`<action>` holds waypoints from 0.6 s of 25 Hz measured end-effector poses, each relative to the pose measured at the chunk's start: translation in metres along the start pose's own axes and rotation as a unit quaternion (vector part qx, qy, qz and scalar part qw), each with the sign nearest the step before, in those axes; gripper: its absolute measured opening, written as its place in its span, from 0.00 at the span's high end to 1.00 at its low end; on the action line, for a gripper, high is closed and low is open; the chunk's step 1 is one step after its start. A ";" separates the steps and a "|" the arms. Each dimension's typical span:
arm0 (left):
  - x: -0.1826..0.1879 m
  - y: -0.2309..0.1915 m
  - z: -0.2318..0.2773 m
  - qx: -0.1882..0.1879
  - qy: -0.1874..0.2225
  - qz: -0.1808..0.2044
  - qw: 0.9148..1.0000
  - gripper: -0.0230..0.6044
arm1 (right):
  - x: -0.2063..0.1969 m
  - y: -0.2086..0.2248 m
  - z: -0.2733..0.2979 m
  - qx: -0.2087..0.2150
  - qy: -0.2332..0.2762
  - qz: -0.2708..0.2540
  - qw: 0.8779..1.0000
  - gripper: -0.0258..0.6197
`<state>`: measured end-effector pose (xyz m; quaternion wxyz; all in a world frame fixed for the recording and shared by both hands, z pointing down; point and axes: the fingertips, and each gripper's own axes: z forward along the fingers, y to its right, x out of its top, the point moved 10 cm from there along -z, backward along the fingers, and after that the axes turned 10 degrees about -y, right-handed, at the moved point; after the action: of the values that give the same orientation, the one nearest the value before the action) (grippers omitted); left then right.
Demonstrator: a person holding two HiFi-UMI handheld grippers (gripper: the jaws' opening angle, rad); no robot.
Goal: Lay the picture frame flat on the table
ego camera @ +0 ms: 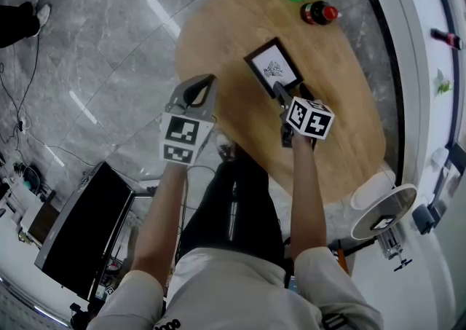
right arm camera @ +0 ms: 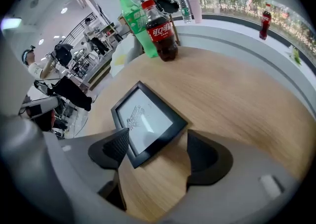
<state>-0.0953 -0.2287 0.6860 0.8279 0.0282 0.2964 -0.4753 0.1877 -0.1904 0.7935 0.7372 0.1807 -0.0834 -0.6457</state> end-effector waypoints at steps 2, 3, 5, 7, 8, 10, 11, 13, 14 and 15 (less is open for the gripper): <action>0.000 0.000 -0.002 0.001 0.001 -0.001 1.000 0.95 | -0.002 0.002 -0.003 -0.002 -0.002 0.002 1.000 0.40; 0.000 0.000 -0.003 0.001 0.001 -0.002 1.000 0.95 | -0.003 0.003 -0.004 -0.002 -0.003 0.002 1.000 0.40; 0.002 0.001 -0.007 0.002 0.004 -0.002 1.000 0.95 | -0.003 0.003 -0.009 -0.004 -0.004 0.001 1.000 0.40; 0.004 0.002 -0.012 0.004 0.007 0.000 1.000 0.95 | -0.003 0.000 -0.016 -0.004 -0.006 -0.002 1.000 0.40; 0.004 0.002 -0.015 0.005 0.010 0.001 1.000 0.95 | -0.003 -0.001 -0.019 -0.002 -0.007 -0.006 1.000 0.40; 0.006 0.003 -0.022 0.008 0.014 0.002 1.000 0.95 | -0.003 -0.006 -0.027 0.001 -0.008 -0.015 1.000 0.40; 0.008 0.003 -0.026 0.009 0.017 0.003 1.000 0.95 | -0.002 -0.009 -0.033 -0.001 -0.007 -0.021 1.000 0.40; 0.011 0.003 -0.038 0.013 0.023 0.006 1.000 0.95 | -0.001 -0.014 -0.049 -0.009 0.000 -0.032 0.999 0.40; 0.014 0.003 -0.045 0.015 0.027 0.007 0.999 0.95 | 0.000 -0.017 -0.058 -0.015 0.007 -0.039 0.999 0.41; 0.017 0.003 -0.052 0.017 0.033 0.008 0.999 0.95 | 0.001 -0.019 -0.069 -0.021 0.015 -0.046 0.999 0.42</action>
<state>-0.1108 -0.2231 0.6336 0.8211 0.0598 0.3151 -0.4722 0.1948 -0.1820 0.7231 0.7118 0.1786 -0.0504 -0.6774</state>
